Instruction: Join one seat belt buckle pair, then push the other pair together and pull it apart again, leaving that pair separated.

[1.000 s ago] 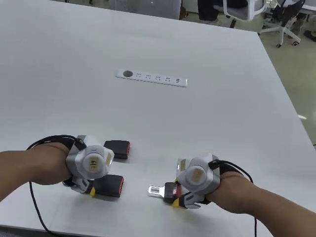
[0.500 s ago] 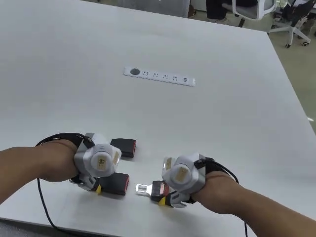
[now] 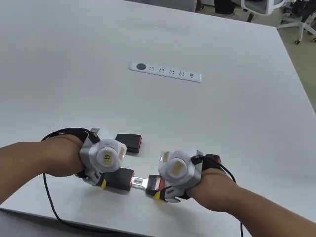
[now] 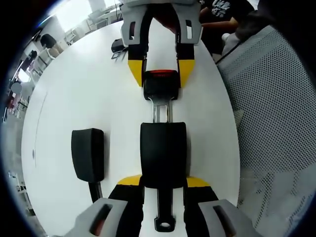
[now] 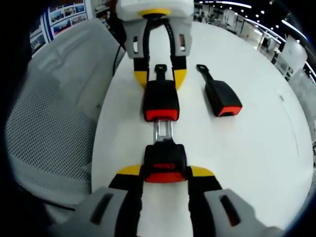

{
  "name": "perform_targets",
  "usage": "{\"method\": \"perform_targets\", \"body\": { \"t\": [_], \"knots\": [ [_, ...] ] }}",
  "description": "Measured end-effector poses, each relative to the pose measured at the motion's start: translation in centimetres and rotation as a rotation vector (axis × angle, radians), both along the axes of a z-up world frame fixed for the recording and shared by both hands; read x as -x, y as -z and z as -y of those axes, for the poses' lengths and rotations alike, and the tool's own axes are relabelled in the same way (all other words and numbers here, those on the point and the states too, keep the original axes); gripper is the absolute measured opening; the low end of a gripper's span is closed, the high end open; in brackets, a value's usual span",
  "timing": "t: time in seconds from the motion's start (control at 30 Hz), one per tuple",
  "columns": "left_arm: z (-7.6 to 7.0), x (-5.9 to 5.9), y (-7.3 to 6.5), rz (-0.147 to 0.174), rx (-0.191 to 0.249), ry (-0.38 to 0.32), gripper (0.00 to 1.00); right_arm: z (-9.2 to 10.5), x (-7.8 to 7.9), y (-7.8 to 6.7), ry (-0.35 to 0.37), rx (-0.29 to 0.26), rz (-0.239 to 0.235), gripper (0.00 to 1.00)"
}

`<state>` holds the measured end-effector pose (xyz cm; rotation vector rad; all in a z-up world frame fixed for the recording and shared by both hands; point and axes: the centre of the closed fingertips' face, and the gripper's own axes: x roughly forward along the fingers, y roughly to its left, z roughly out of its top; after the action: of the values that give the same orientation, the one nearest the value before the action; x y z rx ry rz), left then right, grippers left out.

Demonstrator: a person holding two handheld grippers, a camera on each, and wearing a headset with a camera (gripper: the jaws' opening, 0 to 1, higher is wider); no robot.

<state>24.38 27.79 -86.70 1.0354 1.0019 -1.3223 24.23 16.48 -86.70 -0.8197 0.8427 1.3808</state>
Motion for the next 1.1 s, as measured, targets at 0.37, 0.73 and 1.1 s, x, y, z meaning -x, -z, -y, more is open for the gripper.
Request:
{"method": "perform_targets", "body": {
  "t": [0.37,0.73,1.1],
  "knots": [
    [0.0,0.0,0.0,-0.002,0.002,0.000,0.31,-0.7,0.3,-0.3,-0.014,-0.013,0.014,0.36],
    [0.0,-0.1,0.0,-0.006,0.015,0.012,0.30,-1.4,0.0,0.0,-0.010,-0.050,0.016,0.35],
    [0.1,-0.1,0.0,-0.012,0.031,0.016,0.30,-2.1,-0.1,0.0,0.013,-0.045,0.021,0.34]
  ]
}}
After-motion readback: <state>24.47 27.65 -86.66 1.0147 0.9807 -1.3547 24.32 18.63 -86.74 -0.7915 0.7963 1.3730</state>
